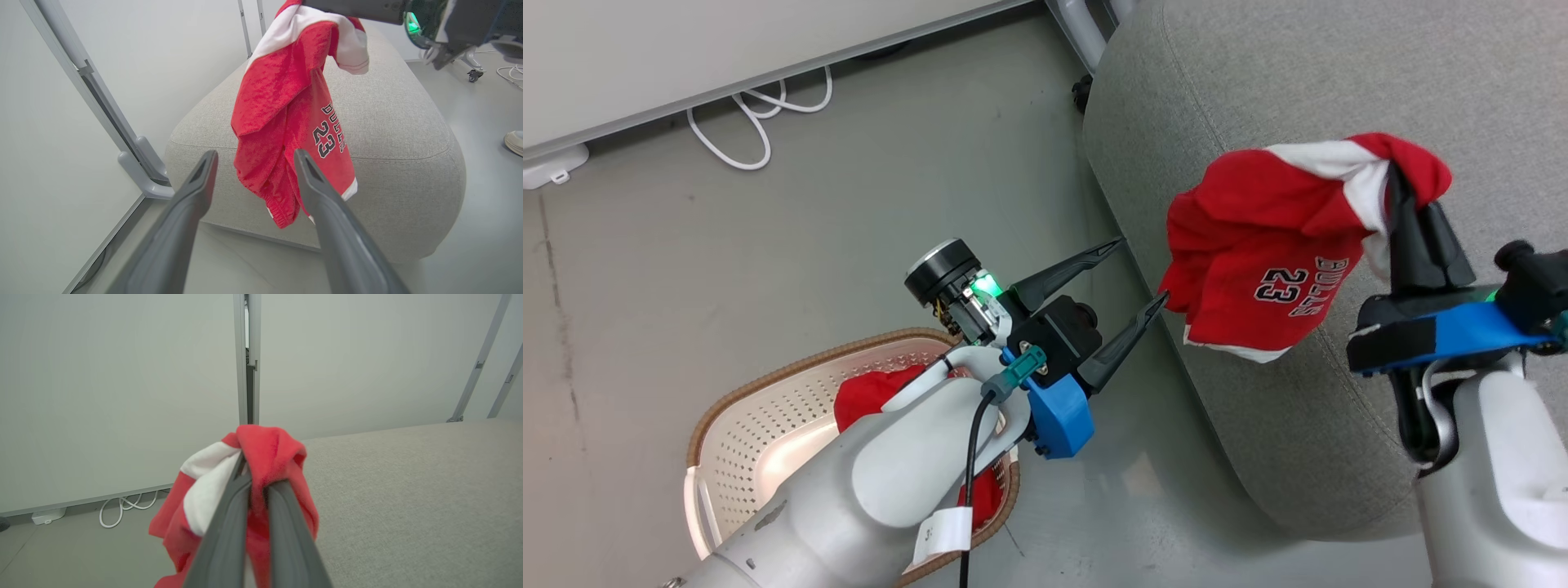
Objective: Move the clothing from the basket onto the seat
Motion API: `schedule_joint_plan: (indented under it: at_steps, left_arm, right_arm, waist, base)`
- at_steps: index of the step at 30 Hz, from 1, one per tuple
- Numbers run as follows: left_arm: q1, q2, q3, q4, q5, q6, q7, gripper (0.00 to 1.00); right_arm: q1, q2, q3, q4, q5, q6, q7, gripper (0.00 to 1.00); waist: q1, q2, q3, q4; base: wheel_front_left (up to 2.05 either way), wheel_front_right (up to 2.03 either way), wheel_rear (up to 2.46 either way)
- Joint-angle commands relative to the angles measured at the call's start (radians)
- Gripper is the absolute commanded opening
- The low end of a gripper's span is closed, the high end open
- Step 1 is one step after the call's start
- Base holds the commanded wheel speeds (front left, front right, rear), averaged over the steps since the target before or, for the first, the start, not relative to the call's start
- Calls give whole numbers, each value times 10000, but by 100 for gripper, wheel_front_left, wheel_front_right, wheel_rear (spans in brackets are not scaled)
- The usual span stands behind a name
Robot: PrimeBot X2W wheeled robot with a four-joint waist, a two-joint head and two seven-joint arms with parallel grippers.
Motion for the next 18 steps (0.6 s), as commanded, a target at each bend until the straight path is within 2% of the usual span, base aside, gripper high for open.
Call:
schedule_joint_plan:
  at_steps: [1,5,10,11,13,14,18]
  left_arm:
    - [-27,85,89,-66,68,59,-45,100]
    - [-127,201,165,-193,169,102,-45,100]
    - [-516,492,201,-362,356,153,-10,100]
    - [-516,492,201,-362,356,153,-10,100]
    - [-845,615,205,-518,454,164,48,100]
    - [-845,615,205,-518,454,164,48,100]
    - [-1294,854,254,-784,621,204,188,100]
  right_arm:
    - [-389,-152,-91,-119,6,3,-9,0]
    - [-1050,-365,-150,-257,62,3,-9,0]
    - [-2986,-1103,-1034,-663,125,1,-9,0]
    - [-2986,-1103,-1034,-663,125,1,-9,0]
    - [-4021,-1671,-1848,-866,149,1,-9,0]
    - [-4021,-1671,-1848,-866,149,1,-9,0]
    - [-5224,-2435,-2906,-966,233,3,-7,0]
  waist:
    - [0,0,160,-18]
    - [0,0,440,-62]
    - [0,0,1458,-86]
    - [0,0,1458,-86]
    - [0,0,2133,10]
    - [0,0,2133,10]
    - [0,0,3062,144]
  base:
    - [0,0,0]
    - [0,0,0]
    - [0,0,0]
    - [0,0,0]
    - [0,0,0]
    - [0,0,0]
    - [0,0,0]
